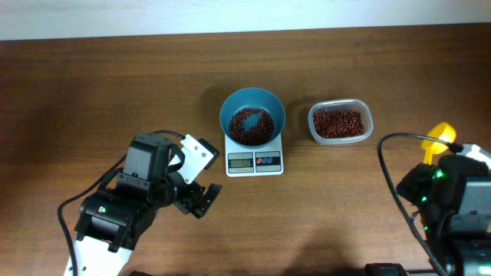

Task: Scoop item into bowl and weigh 50g on scale
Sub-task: 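Carry the scoop with right gripper down toward the right table edge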

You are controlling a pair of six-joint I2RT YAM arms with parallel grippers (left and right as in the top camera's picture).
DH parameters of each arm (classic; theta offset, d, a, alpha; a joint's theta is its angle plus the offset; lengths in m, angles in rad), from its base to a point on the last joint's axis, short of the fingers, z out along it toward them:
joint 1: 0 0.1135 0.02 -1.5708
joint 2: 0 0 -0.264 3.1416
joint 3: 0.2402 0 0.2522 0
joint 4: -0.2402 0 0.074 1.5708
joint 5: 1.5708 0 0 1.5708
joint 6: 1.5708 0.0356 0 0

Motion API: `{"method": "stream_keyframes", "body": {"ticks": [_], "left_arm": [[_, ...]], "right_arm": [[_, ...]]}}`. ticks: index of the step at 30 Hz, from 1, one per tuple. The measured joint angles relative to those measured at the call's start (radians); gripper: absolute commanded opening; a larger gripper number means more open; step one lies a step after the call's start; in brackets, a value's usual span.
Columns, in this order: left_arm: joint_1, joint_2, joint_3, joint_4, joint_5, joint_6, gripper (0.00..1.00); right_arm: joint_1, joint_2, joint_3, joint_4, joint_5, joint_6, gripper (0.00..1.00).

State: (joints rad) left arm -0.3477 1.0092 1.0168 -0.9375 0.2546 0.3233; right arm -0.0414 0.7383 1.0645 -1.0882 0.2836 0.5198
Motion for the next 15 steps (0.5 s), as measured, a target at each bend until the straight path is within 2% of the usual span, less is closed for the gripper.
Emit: {"method": "stream_keyframes", "body": {"ticks": [8, 15], "left_arm": [[0.0, 0.0, 0.0, 0.0, 0.0, 0.0, 0.99], [0.0, 0.0, 0.0, 0.0, 0.0, 0.0, 0.99]], "right_arm": [[0.0, 0.007, -0.329, 0.325, -0.013, 0.18, 0.04], [-0.089, 0.006, -0.547, 0.507, -0.056, 0.225, 0.04]]}}
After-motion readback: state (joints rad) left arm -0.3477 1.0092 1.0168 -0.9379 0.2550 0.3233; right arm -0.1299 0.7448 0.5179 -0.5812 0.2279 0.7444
